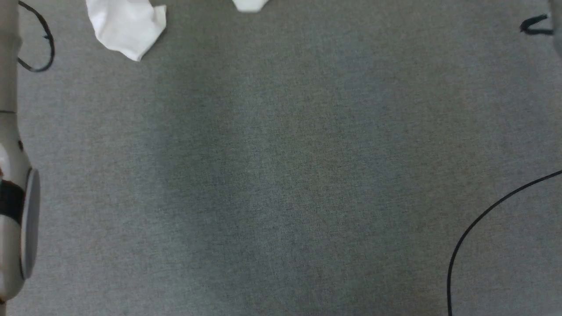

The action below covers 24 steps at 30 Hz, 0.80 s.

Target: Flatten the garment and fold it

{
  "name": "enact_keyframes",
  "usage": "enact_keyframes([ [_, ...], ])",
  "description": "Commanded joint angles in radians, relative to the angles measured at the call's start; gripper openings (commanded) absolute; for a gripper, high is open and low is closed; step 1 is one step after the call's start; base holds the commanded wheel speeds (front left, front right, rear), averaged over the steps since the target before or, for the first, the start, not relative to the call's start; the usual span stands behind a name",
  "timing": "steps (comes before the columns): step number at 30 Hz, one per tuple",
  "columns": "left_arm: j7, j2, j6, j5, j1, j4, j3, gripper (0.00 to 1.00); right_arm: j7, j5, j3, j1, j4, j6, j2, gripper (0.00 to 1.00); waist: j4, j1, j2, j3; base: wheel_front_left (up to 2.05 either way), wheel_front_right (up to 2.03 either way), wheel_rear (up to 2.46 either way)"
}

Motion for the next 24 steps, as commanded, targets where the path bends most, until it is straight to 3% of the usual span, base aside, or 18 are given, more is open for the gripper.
enact_keyframes([
  [1,-0.007,0.014,0.011,-0.01,0.016,0.019,0.013,0.0,-0.012,0.006,-0.002,0.006,0.02,-0.01,-0.013,0.0,-0.011,-0.0003,0.0,0.051,0.0,0.0,0.0],
  [7,-0.038,-0.037,-0.013,-0.078,0.149,0.117,0.038,0.0,-0.054,0.06,0.08,0.101,0.142,-0.01,-0.003,0.0,0.021,-0.0003,0.0,0.056,0.0,0.0,0.0],
  [13,-0.053,-0.116,-0.043,-0.151,0.399,0.158,0.064,0.0,-0.105,0.139,0.166,0.305,0.184,-0.01,-0.029,0.0,0.071,-0.0003,0.0,-0.025,0.0,0.0,0.0],
  [18,-0.054,-0.142,-0.045,-0.172,0.669,0.048,0.094,0.0,-0.156,0.194,0.222,0.518,0.131,-0.01,-0.065,0.0,0.08,-0.0003,0.0,-0.14,0.0,0.0,0.0],
  [24,-0.054,-0.145,-0.016,-0.168,0.993,-0.161,0.107,0.0,-0.188,0.228,0.225,0.794,-0.053,-0.01,-0.129,0.0,0.075,-0.0003,0.0,-0.278,0.0,0.0,0.0],
])
